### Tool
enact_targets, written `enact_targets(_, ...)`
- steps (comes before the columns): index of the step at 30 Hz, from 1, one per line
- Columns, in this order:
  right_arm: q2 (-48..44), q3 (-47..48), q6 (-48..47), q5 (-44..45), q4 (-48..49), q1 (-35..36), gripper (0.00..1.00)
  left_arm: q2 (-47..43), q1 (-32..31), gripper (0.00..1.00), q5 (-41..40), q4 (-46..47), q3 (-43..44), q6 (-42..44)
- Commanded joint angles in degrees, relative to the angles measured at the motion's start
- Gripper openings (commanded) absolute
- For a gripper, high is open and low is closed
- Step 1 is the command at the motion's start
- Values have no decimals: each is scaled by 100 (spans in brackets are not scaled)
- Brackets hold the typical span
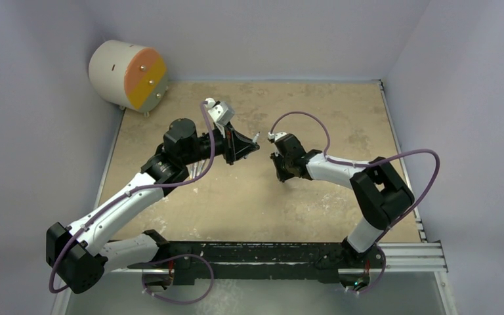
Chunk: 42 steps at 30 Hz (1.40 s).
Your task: Insert the pens into the pen caps
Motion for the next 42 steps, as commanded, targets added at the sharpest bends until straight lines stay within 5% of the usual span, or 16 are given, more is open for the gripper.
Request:
enact_targets(1, 19, 71, 242, 99, -376, -21, 13, -70, 35, 0, 44, 191, 208, 27)
enact_targets(4, -321, 37, 420, 123, -240, -26, 0, -82, 31, 0, 24, 199, 199, 42)
enact_targets(12, -2331, 282, 732, 368, 1069, -80, 0, -62, 37, 0, 183, 1011, -22, -496)
enact_targets(16, -3493, 180, 851, 405, 2413, -103, 0, 185, -73, 0, 622, 2359, -271, -1486)
enact_targets(20, -4308, -47, 1144, 105, 3844, -143, 0, 276, -160, 0, 655, 4724, -844, -2701)
enact_targets(29, -4532, 14, 1902, -1016, 5080, -153, 0, 991, -195, 0, 403, 7436, -1045, -4488)
enact_targets(42, -3968, 15, 2041, -2072, 5621, -149, 0, 952, -443, 0, 535, 6750, -829, -3902)
